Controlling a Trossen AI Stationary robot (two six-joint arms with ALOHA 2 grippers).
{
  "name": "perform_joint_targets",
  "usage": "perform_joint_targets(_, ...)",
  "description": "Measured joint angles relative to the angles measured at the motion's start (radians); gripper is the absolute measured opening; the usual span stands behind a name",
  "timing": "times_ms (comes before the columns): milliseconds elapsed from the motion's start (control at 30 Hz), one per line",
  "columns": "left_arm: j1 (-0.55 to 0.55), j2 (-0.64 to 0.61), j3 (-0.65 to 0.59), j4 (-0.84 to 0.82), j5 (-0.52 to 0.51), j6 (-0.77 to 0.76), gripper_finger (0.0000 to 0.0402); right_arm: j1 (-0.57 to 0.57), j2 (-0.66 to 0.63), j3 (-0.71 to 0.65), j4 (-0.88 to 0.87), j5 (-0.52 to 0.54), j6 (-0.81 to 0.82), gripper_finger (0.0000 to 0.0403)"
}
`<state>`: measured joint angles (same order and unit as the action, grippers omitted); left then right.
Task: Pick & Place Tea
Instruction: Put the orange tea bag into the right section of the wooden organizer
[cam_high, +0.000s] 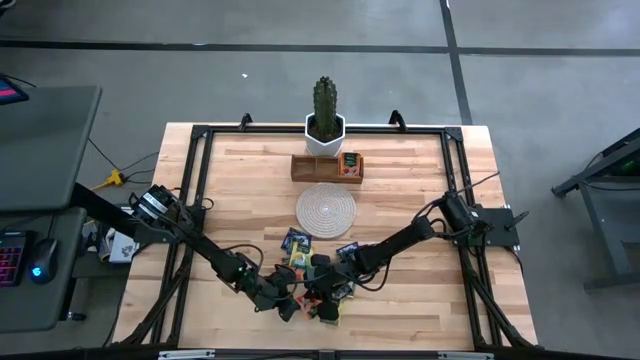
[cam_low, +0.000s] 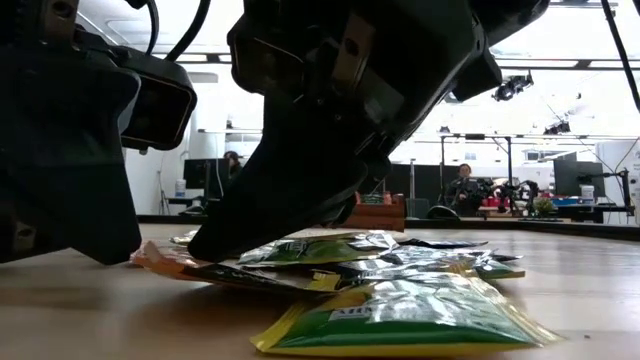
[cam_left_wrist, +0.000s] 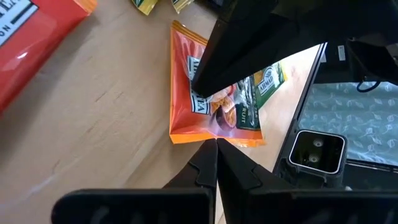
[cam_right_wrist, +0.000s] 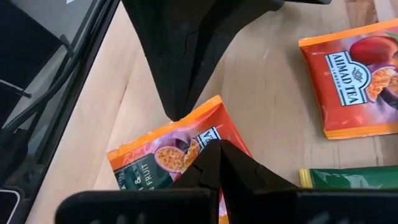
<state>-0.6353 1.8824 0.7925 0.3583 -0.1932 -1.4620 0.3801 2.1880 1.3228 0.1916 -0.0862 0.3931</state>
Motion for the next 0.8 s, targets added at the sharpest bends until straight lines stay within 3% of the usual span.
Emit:
perform_joint_targets(367,0.000,0.000,0.000,-0.006,-0.074,0.018,0.0000,0.001,-0.001,0.000,-0.007,-0.002,0.035,0.0000)
perform_joint_targets(800,0.000,-0.001,0.001,-0.038,-0.074,0.015,0.0000,0.002,-0.002,0.000,-0.022,0.051,0.181,0.0000)
